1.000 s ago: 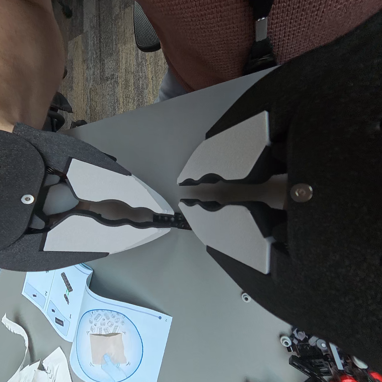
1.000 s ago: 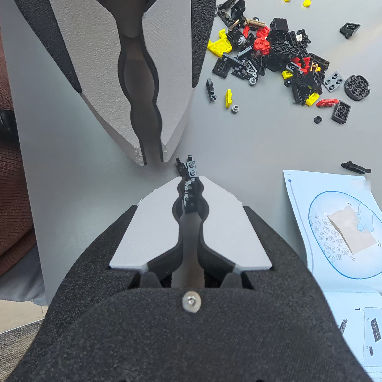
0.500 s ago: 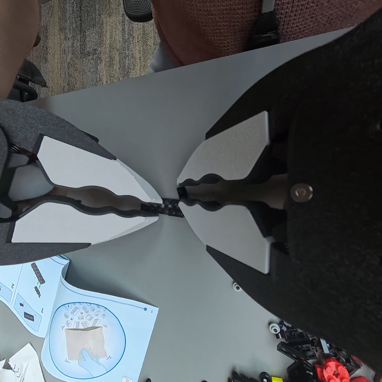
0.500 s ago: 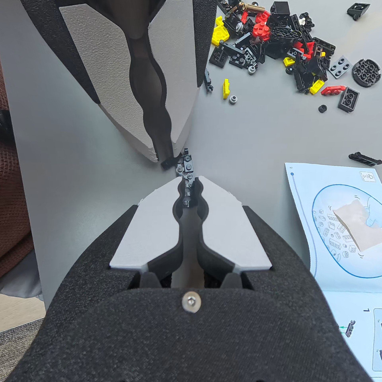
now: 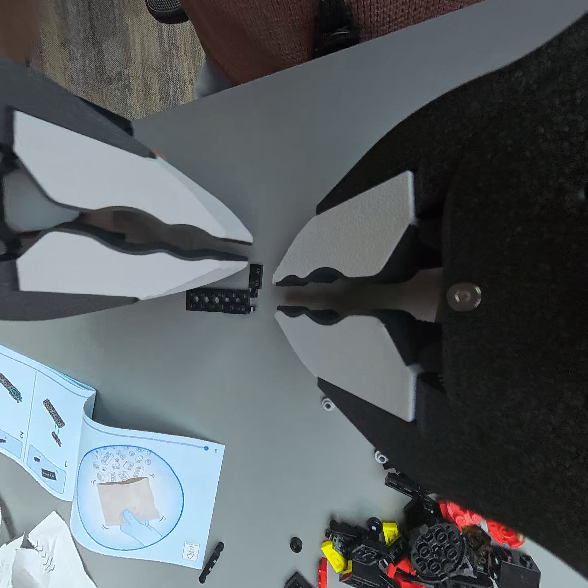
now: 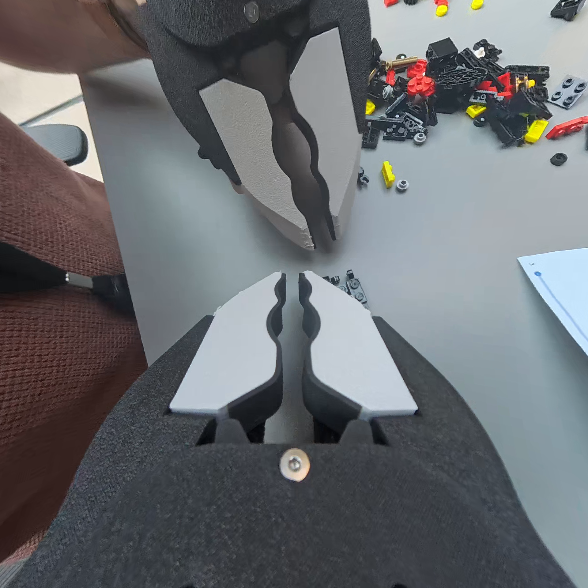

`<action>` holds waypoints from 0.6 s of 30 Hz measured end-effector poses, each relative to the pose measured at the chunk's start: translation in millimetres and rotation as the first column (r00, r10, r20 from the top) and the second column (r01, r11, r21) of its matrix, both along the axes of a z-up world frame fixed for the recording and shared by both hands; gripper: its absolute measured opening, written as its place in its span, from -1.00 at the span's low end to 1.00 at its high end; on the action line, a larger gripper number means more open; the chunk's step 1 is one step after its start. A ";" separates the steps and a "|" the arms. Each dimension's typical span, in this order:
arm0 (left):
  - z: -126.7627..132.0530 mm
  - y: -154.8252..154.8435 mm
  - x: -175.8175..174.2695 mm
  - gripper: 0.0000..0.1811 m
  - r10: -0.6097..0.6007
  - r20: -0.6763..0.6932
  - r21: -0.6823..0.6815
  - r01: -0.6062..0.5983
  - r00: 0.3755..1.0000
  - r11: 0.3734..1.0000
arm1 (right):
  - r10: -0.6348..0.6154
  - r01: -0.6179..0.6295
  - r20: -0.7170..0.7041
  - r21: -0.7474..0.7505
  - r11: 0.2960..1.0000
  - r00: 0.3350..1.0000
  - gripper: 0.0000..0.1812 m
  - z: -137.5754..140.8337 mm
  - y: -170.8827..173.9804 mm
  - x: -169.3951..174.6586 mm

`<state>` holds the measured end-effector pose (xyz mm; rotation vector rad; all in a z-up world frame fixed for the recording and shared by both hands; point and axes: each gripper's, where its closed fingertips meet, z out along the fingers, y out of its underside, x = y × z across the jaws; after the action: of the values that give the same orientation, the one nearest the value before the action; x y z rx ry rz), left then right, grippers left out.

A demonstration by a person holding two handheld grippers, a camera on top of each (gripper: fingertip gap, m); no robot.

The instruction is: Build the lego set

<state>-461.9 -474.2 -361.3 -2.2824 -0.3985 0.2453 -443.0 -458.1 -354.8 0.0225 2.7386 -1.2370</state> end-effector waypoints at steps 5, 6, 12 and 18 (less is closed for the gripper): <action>6.0 1.1 -5.1 -0.88 0.020 0.025 0.050 -0.021 0.999 0.999 | -0.088 0.090 -0.047 0.054 0.994 0.995 -0.95 -15.7 -4.1 -2.5; 6.1 -0.2 -6.0 -0.88 0.030 0.015 0.042 -0.031 0.999 0.999 | -0.103 0.106 -0.048 0.066 0.992 0.994 -0.95 -15.5 0.8 -5.2; 12.2 -2.7 2.2 -0.88 0.058 0.016 0.093 -0.059 0.998 0.994 | -0.171 0.173 -0.042 0.057 0.983 0.984 -0.93 -5.7 25.0 -16.6; 25.2 6.9 2.0 -0.87 0.057 -0.028 0.155 -0.052 0.998 0.986 | -0.232 0.232 -0.033 0.005 0.973 0.972 -0.91 0.6 38.9 -21.6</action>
<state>-459.9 -467.2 -336.2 -2.1150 -0.4482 0.2686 -464.7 -419.2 -354.2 0.3366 2.8337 -1.2898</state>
